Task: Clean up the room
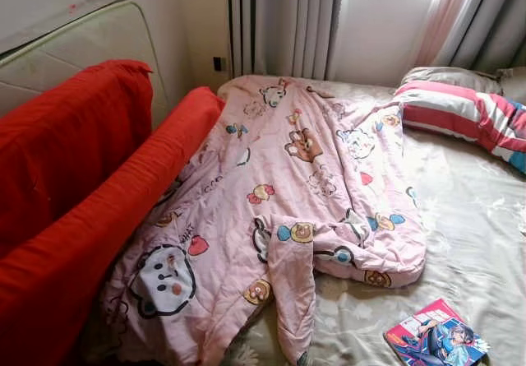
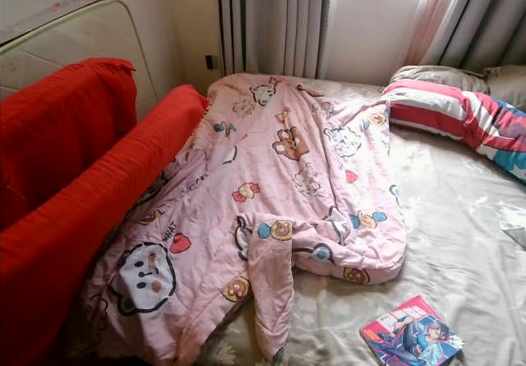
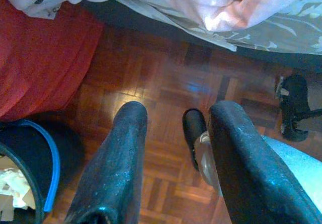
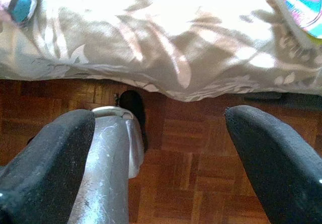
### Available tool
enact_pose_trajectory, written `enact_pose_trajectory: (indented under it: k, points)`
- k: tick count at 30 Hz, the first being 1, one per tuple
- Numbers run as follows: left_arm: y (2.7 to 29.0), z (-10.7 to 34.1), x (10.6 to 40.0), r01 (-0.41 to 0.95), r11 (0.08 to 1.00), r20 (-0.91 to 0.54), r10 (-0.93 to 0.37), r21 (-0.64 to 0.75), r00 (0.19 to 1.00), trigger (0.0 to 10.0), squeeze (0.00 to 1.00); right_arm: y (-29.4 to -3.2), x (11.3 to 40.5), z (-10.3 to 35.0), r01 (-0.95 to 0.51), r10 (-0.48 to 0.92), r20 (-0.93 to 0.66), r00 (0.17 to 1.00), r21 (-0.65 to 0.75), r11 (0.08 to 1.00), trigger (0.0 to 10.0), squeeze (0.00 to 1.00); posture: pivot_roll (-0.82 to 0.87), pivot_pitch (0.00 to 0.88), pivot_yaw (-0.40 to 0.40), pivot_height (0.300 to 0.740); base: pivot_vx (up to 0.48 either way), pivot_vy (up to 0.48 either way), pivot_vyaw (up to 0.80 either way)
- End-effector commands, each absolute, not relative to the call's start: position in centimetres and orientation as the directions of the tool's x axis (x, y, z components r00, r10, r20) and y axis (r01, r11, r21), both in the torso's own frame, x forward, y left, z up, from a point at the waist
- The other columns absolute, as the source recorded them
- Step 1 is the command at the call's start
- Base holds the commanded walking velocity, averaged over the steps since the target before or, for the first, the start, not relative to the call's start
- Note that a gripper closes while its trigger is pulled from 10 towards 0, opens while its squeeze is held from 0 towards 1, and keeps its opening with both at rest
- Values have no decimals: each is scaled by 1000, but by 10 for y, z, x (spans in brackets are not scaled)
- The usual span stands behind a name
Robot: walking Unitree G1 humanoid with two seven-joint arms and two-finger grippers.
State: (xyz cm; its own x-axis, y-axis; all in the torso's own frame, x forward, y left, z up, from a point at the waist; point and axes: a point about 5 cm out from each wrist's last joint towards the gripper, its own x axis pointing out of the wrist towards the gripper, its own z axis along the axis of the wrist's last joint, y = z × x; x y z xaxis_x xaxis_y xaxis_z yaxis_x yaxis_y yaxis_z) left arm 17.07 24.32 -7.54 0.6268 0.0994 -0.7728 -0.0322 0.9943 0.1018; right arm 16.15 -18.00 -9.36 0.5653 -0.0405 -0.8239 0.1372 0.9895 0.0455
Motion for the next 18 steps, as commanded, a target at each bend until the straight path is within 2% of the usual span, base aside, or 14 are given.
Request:
enact_pose_trajectory:
  k: [1,2,18]
  points:
    - [245,-79,162,-16,994,-794,98,111,601,10000,0,-182,155,-96,149,-48,-834,549,42,988,10000,0,28,154,15,740,0,-349,0]
    - [245,-79,162,-16,994,-794,98,111,601,10000,0,-182,155,-96,149,-48,-834,549,42,988,10000,0,28,154,15,740,0,-349,0]
    - [245,-79,162,-7,994,-795,95,113,599,10000,0,-182,154,-96,147,-48,-836,547,39,988,10000,0,25,143,18,740,0,-349,-730]
